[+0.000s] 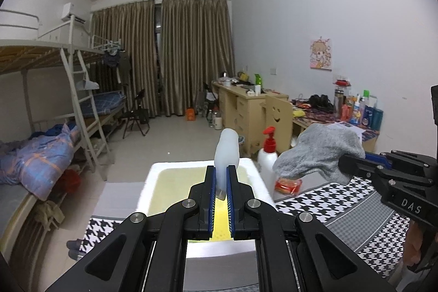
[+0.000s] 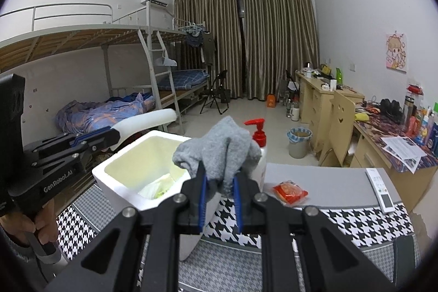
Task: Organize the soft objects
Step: 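Carry the foam stick over the box with the left tool while the right tool carries the cloth, then open the left tool to drop the foam stick into the foam box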
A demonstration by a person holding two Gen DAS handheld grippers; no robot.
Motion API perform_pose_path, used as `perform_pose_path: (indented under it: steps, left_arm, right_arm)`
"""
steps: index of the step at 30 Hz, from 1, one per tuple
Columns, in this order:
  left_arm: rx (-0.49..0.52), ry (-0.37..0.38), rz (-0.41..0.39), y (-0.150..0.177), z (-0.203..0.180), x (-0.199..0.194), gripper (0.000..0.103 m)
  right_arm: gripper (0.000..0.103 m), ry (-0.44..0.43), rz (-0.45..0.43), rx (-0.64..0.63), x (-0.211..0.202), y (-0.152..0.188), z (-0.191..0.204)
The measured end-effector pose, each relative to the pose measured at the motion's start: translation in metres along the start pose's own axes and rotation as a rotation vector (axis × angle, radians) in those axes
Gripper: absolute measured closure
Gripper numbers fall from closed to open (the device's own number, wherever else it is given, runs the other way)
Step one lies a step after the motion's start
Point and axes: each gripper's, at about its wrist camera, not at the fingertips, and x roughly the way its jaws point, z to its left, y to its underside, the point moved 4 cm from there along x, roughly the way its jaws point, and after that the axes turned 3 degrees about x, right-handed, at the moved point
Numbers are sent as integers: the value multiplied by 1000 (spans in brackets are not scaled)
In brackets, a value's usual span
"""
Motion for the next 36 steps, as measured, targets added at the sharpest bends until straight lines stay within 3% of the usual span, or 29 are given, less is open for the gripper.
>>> perform_pose_path:
  steps: [10, 29, 32, 34, 36]
  left_arm:
    - [-21, -62, 29, 6, 16, 9, 95]
    - [-36, -41, 96, 20, 28, 42, 94]
    - [-31, -53, 103, 21, 30, 47, 80]
    - [-32, -65, 103, 23, 32, 47, 49]
    - [-35, -74, 92, 24, 33, 46, 29]
  right_arm:
    - [83, -40, 17, 9, 15, 0, 11]
    - [83, -17, 23, 22, 25, 2, 16]
    - [83, -9, 27, 25, 28, 2, 15]
    - [83, -5, 28, 24, 30, 2, 15]
    - [83, -4, 31, 26, 31, 2, 15]
